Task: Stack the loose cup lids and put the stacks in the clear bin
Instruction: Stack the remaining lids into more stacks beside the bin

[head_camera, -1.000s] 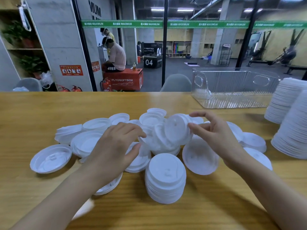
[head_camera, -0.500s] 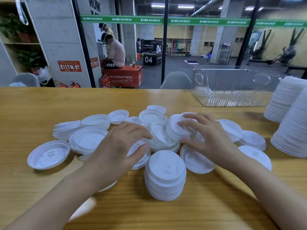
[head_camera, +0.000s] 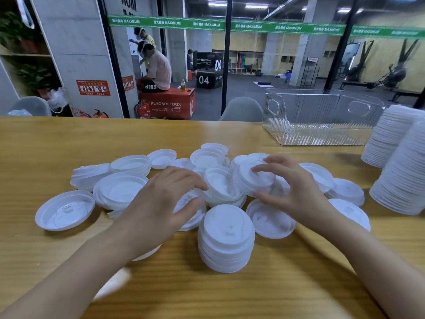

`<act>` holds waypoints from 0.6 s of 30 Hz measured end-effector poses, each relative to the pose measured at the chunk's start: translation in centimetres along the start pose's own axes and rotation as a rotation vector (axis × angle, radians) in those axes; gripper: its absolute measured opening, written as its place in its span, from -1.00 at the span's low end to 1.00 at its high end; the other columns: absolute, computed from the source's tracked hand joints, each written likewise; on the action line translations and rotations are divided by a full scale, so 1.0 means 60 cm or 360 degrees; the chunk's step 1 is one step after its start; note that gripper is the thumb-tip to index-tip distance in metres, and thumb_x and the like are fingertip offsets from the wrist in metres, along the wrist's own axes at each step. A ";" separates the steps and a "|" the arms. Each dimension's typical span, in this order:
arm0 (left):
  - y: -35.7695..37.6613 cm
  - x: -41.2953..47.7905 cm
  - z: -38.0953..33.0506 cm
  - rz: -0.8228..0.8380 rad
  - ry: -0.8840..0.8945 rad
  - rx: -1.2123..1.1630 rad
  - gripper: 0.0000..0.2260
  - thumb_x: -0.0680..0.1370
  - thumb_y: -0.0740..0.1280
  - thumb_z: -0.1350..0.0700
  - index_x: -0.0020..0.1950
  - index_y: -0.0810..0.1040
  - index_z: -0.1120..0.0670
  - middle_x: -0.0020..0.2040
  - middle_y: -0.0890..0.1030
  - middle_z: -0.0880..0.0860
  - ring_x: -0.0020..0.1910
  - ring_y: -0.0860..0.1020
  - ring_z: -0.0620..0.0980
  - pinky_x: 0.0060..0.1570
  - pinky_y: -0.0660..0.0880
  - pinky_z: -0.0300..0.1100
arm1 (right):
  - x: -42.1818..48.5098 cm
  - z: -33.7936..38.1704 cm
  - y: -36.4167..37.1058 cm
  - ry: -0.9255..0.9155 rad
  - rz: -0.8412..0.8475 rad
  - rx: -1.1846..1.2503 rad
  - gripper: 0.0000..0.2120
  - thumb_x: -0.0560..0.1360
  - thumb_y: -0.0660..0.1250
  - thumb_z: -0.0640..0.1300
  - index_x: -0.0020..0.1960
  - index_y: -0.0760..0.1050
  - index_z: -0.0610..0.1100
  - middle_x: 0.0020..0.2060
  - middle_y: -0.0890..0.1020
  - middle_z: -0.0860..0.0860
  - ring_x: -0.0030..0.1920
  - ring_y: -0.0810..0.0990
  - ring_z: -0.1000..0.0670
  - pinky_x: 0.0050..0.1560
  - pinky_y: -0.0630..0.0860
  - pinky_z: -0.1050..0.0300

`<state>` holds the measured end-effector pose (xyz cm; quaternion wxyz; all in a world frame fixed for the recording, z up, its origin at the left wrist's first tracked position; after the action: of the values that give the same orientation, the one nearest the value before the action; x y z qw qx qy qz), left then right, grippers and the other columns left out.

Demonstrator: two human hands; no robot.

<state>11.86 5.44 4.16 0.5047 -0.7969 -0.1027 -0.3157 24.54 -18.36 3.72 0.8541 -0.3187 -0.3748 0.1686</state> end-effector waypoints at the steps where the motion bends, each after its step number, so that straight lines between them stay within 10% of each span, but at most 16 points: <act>1: 0.001 0.000 0.000 -0.0005 0.0001 -0.0004 -0.74 0.55 0.21 -0.08 0.13 0.59 -0.05 0.10 0.55 -0.23 0.20 0.45 -0.18 0.17 0.46 -0.07 | -0.001 -0.001 -0.002 0.0028 -0.0021 0.0008 -0.65 0.37 0.57 0.03 0.13 0.60 0.13 0.18 0.49 0.11 0.19 0.46 0.23 0.15 0.30 0.45; 7: -0.002 -0.001 -0.010 -0.0113 -0.0019 -0.0064 -0.72 0.55 0.23 -0.07 0.14 0.61 0.00 0.18 0.56 -0.12 0.27 0.43 -0.13 0.24 0.39 -0.19 | -0.006 0.002 -0.014 0.0163 -0.0078 0.0021 -0.69 0.44 0.46 0.15 0.15 0.50 0.18 0.15 0.49 0.14 0.15 0.44 0.25 0.12 0.39 0.23; 15: 0.009 -0.042 -0.062 -0.0130 -0.0106 -0.0313 -0.74 0.54 0.29 -0.07 0.17 0.57 -0.03 0.15 0.55 -0.24 0.25 0.44 -0.25 0.22 0.29 -0.45 | -0.021 0.024 -0.029 0.0174 -0.0031 0.0027 -0.67 0.40 0.51 0.00 0.12 0.53 0.10 0.15 0.47 0.09 0.10 0.44 0.29 0.06 0.29 0.52; 18: 0.017 -0.060 -0.068 0.0061 -0.0254 -0.0344 -0.66 0.48 0.27 -0.25 0.24 0.43 -0.24 0.24 0.46 -0.35 0.30 0.36 -0.31 0.23 0.22 -0.50 | -0.033 0.027 -0.036 0.0116 -0.0068 -0.0018 -0.69 0.41 0.51 0.04 0.13 0.54 0.11 0.13 0.52 0.12 0.16 0.47 0.13 0.19 0.37 0.26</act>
<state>7.88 1.98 2.40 0.4120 -0.8710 -0.0926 -0.2508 22.09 -20.31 4.94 0.8688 -0.3215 -0.3510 0.1364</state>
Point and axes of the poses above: each hand's wrist, its own x-axis towards the middle knuckle, its own y-axis out of the palm, z = x × y, the point moved 2 cm from there along x, towards the middle knuckle
